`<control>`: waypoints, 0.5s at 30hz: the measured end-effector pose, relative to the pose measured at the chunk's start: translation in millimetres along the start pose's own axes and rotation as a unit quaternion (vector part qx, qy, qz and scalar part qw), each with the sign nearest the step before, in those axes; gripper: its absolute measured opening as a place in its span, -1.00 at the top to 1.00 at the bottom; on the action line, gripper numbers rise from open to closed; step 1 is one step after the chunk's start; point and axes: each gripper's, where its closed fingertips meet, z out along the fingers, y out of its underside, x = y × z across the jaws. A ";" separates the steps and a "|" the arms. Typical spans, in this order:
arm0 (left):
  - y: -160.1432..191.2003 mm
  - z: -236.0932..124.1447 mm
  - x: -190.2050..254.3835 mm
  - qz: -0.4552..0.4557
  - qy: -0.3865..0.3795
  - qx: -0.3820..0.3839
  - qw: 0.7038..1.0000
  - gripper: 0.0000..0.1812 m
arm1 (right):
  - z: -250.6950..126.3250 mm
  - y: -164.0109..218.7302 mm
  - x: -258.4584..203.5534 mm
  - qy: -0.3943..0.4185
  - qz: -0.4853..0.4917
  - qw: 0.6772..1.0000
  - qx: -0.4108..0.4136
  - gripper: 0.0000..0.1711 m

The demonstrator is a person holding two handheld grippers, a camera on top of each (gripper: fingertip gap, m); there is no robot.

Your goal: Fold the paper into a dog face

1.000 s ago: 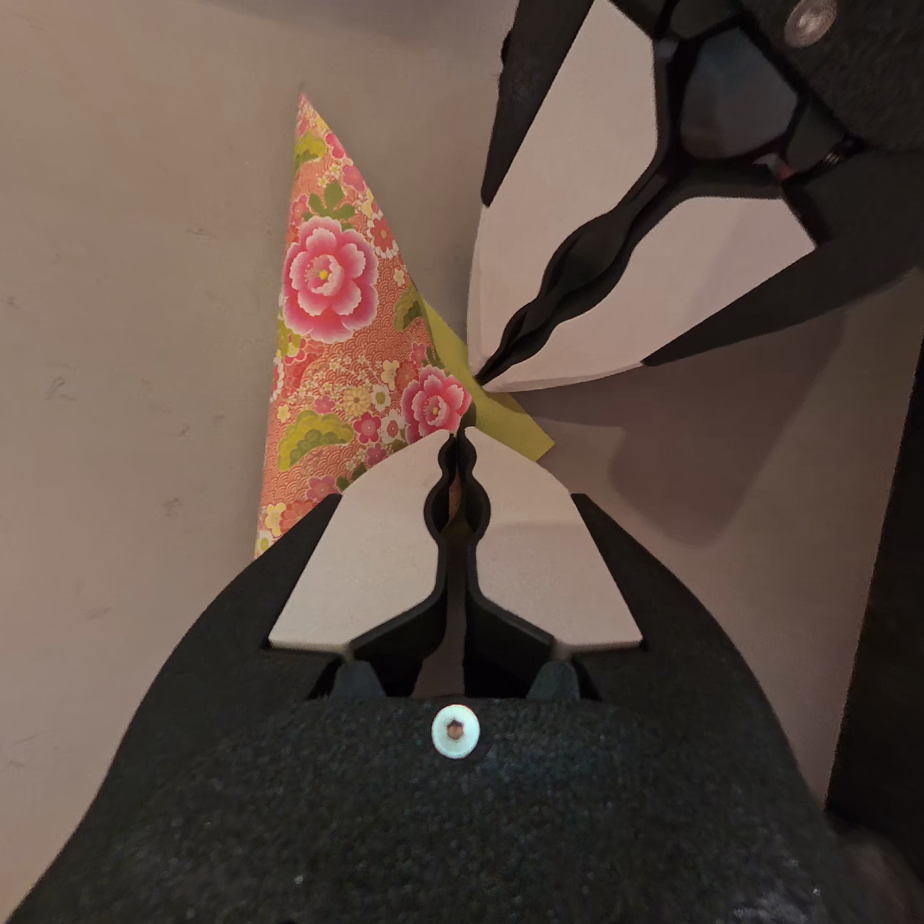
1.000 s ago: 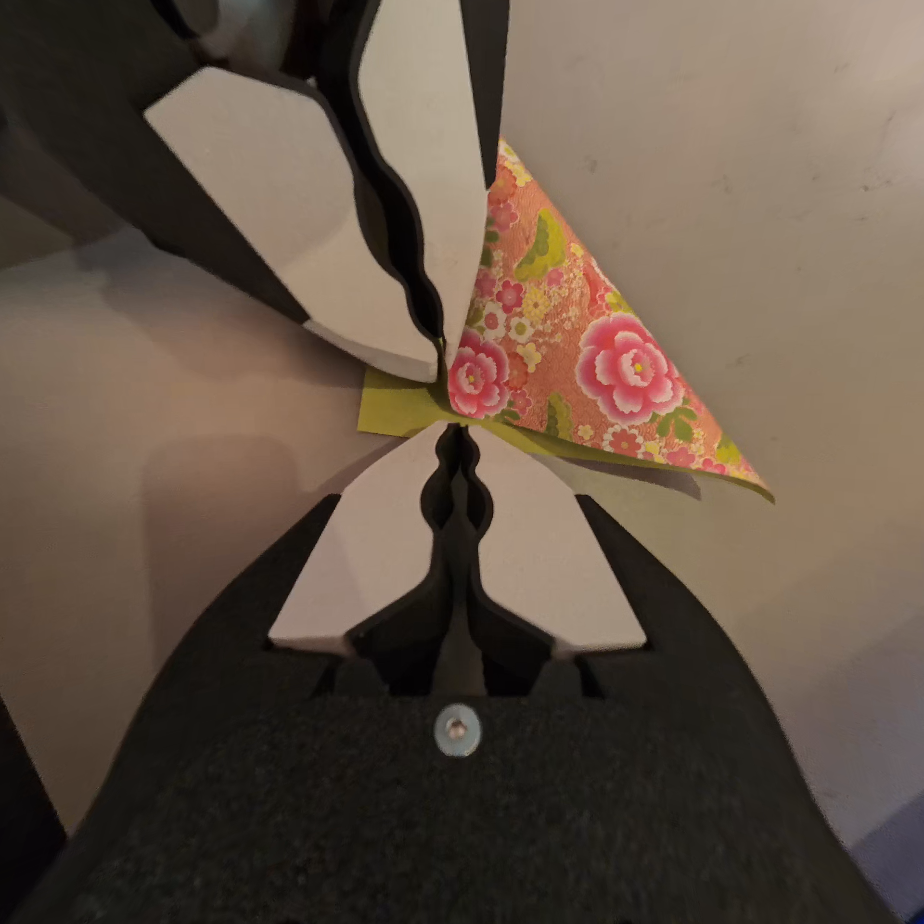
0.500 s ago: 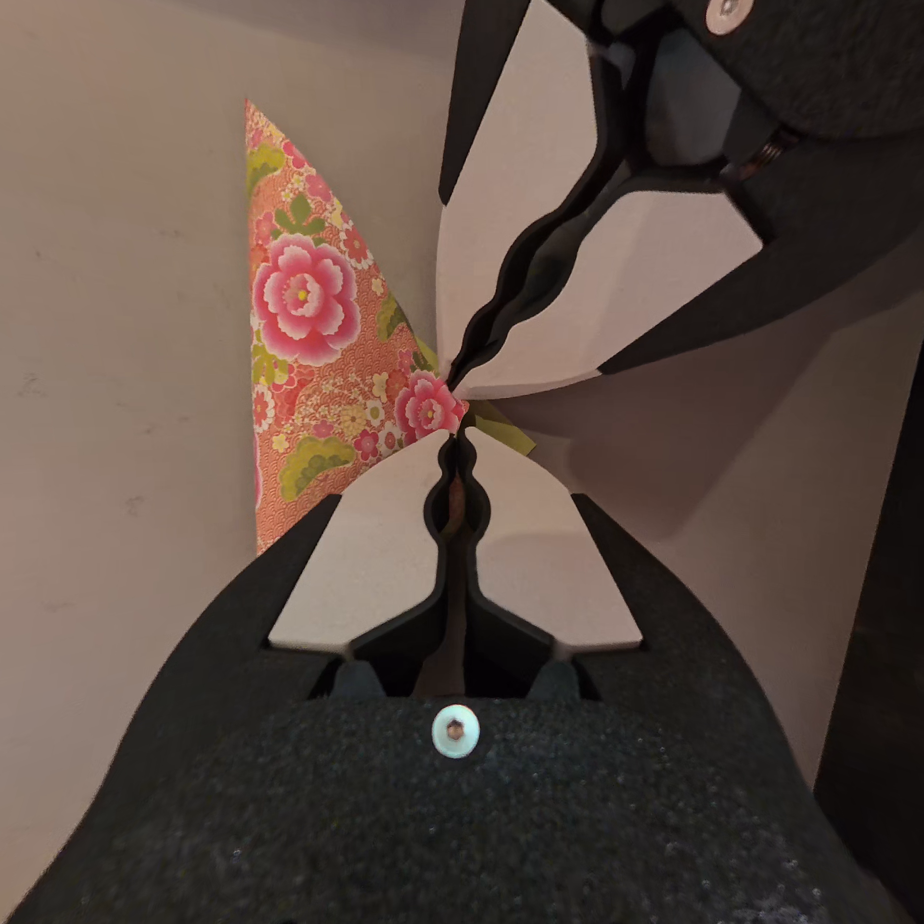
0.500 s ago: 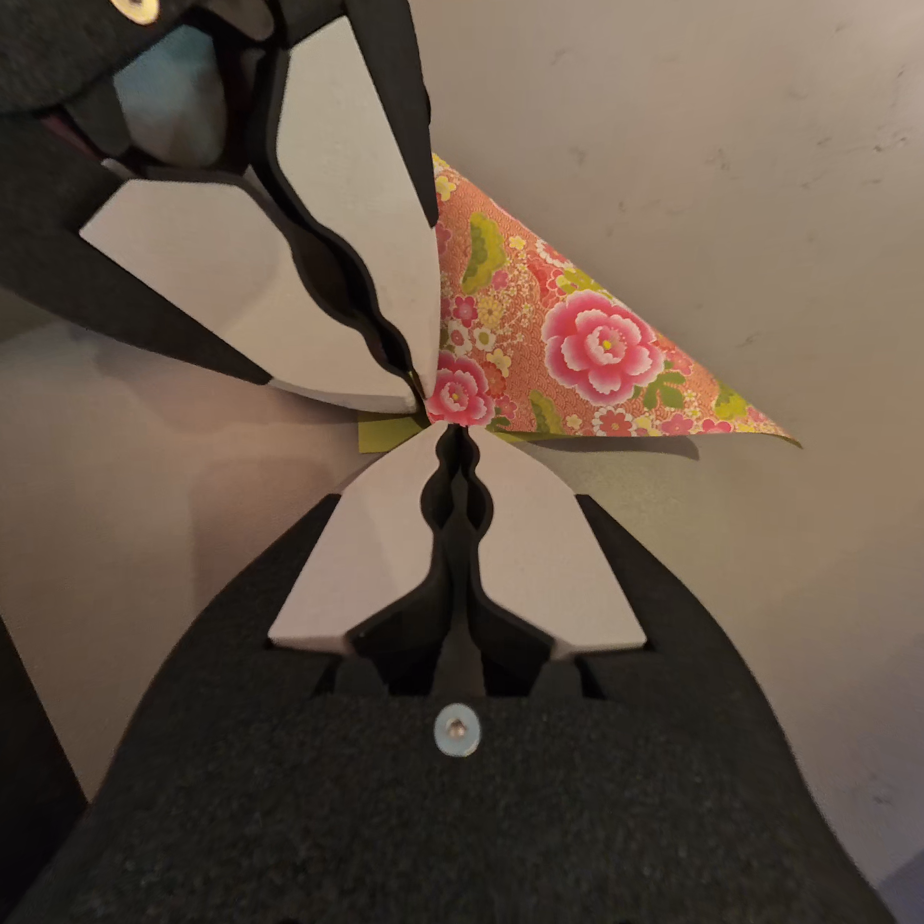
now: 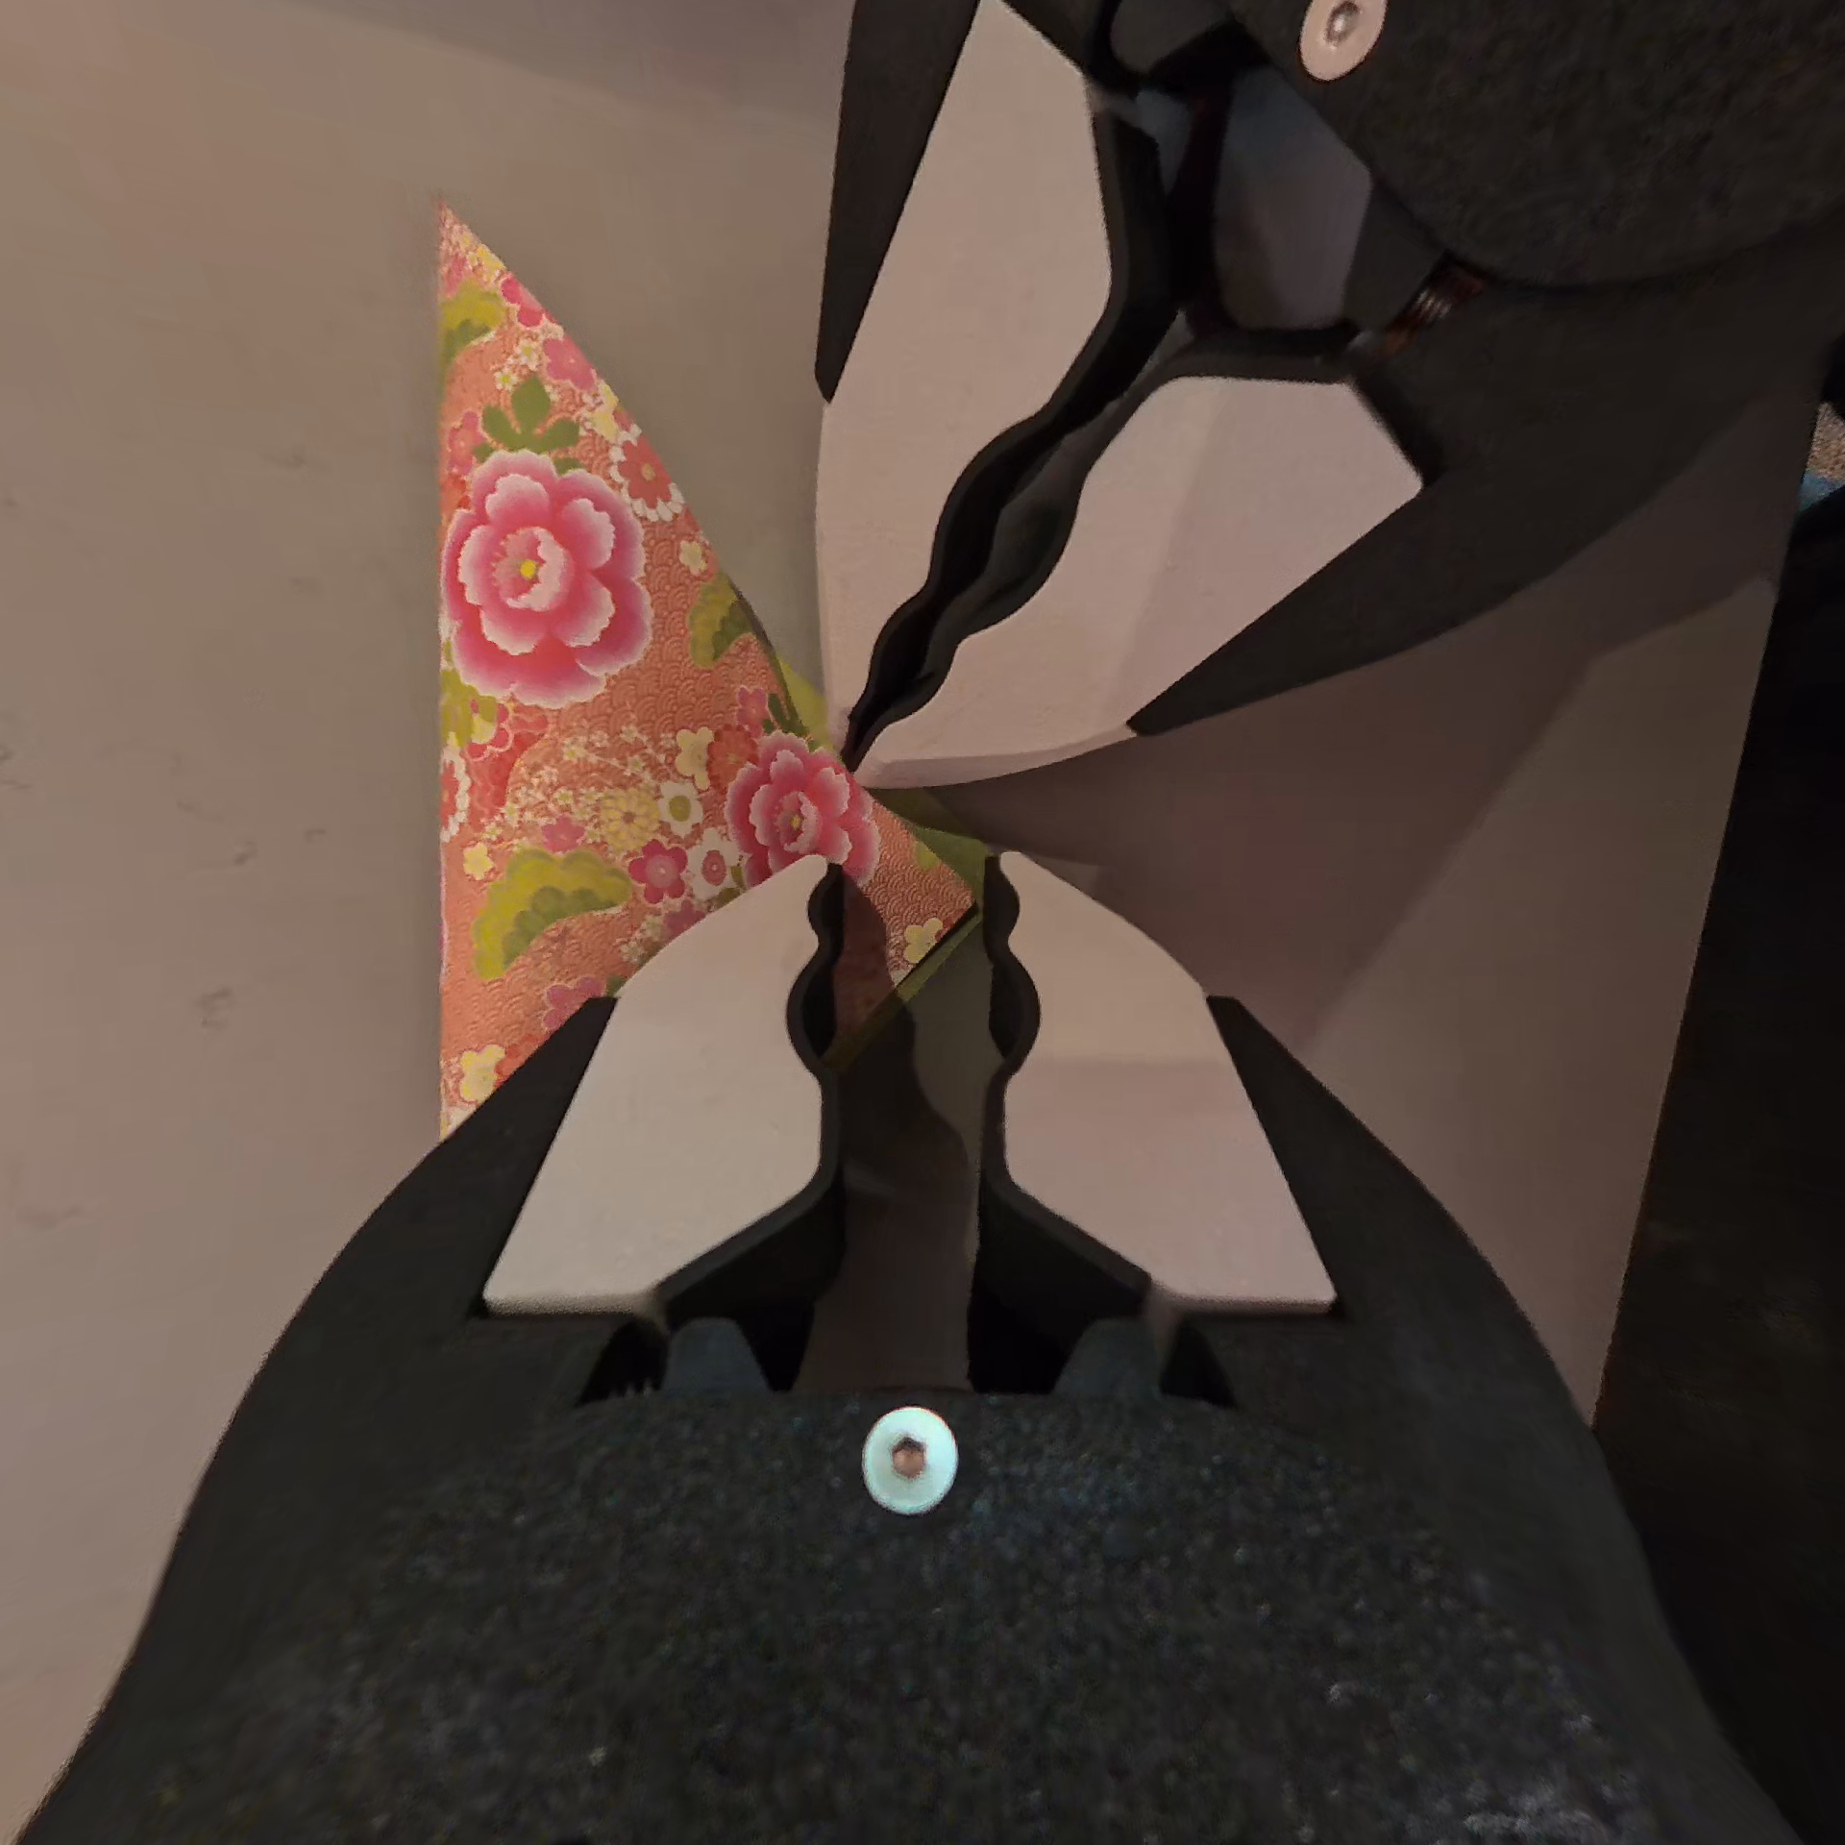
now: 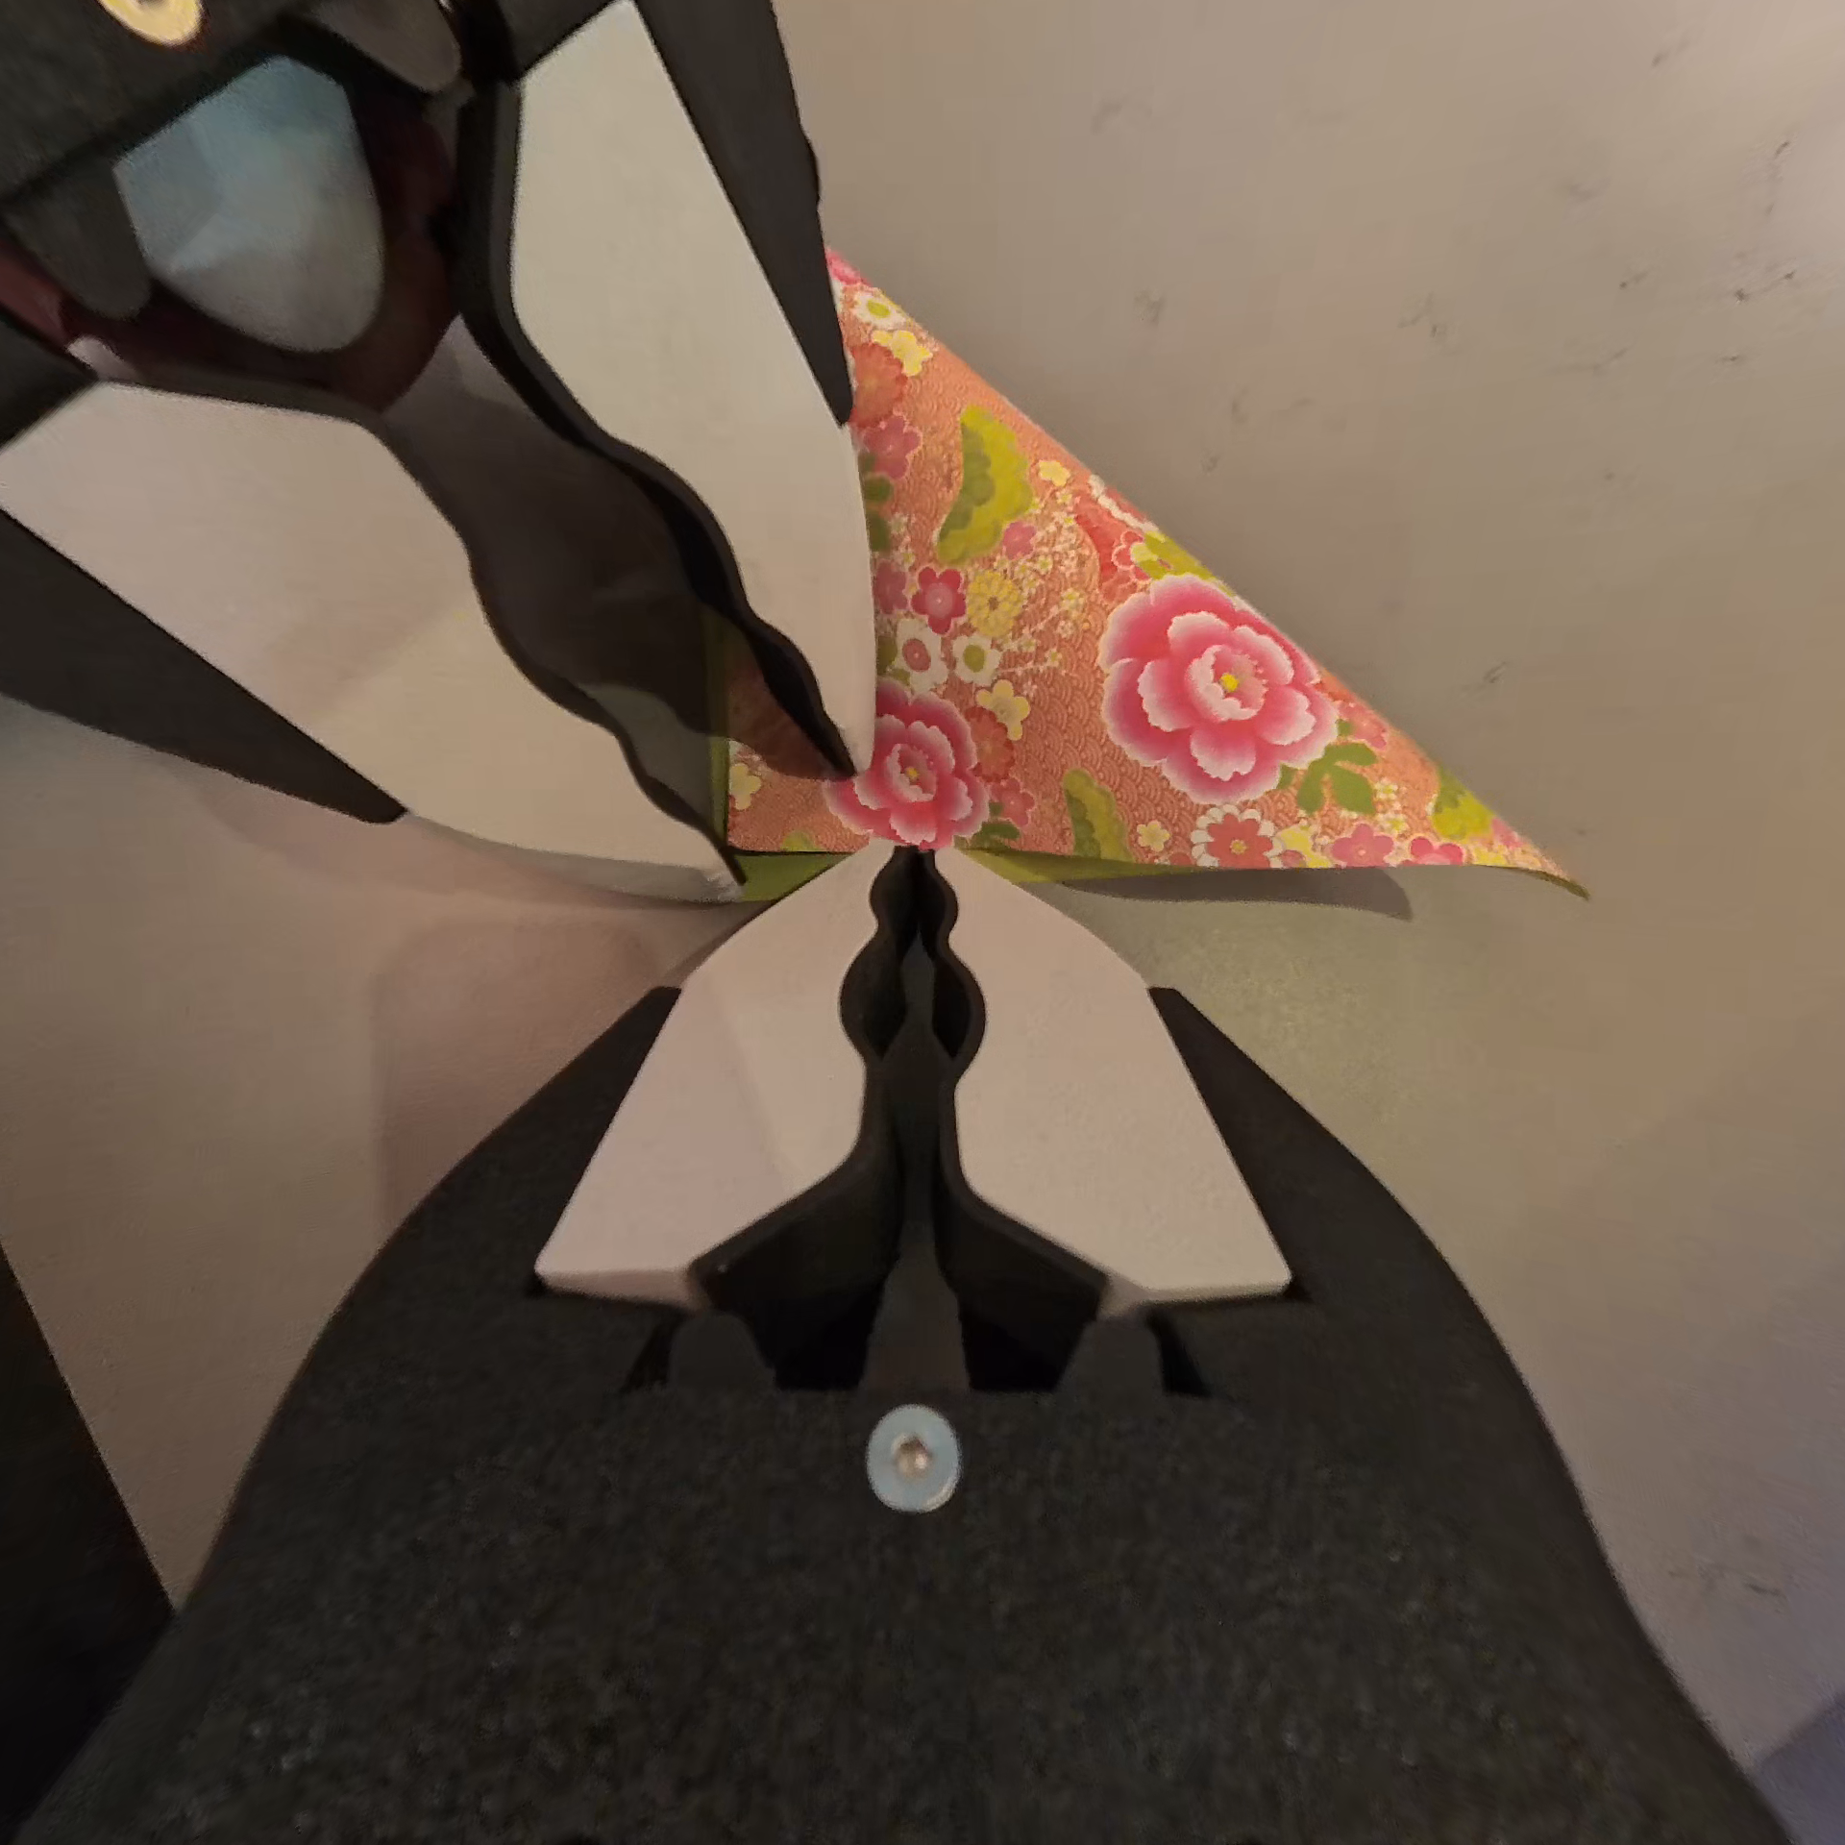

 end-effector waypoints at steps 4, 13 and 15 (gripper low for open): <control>-0.8 0.0 2.1 -0.016 0.008 0.014 1.000 0.71 | 0.0 0.0 -0.1 -0.001 0.003 1.000 -0.001 1.00; -3.8 2.1 10.8 -0.038 0.014 0.042 0.998 0.67 | -0.2 -0.1 -0.2 -0.001 0.014 1.000 -0.002 1.00; -4.4 2.3 11.4 -0.042 0.013 0.046 0.998 0.67 | -0.2 -0.1 -0.2 0.000 0.018 1.000 -0.003 1.00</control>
